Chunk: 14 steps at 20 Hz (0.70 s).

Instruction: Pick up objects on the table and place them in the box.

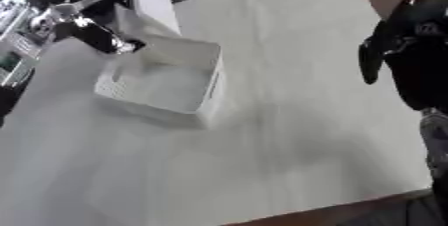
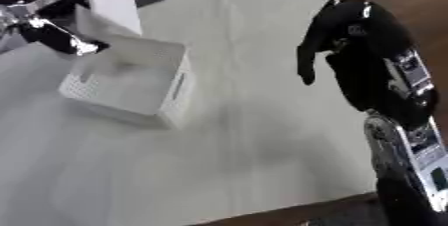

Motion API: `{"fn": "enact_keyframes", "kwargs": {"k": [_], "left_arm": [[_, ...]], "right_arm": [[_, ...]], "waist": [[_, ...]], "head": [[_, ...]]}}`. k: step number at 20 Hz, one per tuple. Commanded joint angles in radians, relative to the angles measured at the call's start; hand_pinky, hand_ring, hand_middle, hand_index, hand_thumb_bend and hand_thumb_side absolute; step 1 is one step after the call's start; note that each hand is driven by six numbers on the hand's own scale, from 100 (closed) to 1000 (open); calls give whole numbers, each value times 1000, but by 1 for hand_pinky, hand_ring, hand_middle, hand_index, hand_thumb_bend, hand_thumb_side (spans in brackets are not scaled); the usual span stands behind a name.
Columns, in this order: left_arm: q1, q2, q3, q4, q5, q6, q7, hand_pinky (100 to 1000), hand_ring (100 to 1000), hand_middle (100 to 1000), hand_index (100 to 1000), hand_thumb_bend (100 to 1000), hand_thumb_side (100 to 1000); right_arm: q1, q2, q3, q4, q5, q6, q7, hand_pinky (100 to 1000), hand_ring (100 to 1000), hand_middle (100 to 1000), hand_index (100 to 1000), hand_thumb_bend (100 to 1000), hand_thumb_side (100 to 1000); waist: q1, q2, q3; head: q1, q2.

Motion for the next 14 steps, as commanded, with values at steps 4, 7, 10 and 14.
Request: {"fn": "enact_keyframes", "kwargs": {"k": [4, 7, 10, 14], "left_arm": [[0, 25, -3, 6, 20, -75, -110, 347, 482, 511, 594, 822, 488], [3, 28, 0, 12, 23, -99, -185, 443, 561, 619, 686, 857, 647], [2, 30, 9, 10, 24, -105, -220, 491, 597, 663, 731, 893, 698], [1, 34, 19, 1, 30, -105, -223, 580, 700, 749, 827, 957, 749]], "right_arm": [[-16, 3, -2, -10, -3, 1, 2, 250, 414, 513, 728, 100, 808], [-15, 2, -3, -10, -2, 1, 1, 250, 414, 513, 728, 100, 807], [-15, 2, -2, -10, -2, 1, 1, 250, 415, 513, 728, 100, 808], [-15, 0, -2, -10, -3, 1, 2, 251, 415, 513, 728, 100, 808]], "waist": [[-9, -11, 5], [-9, -10, 8], [-9, -11, 12], [-9, -11, 14]], "head": [[11, 0], [11, 0], [12, 0], [11, 0]]}}
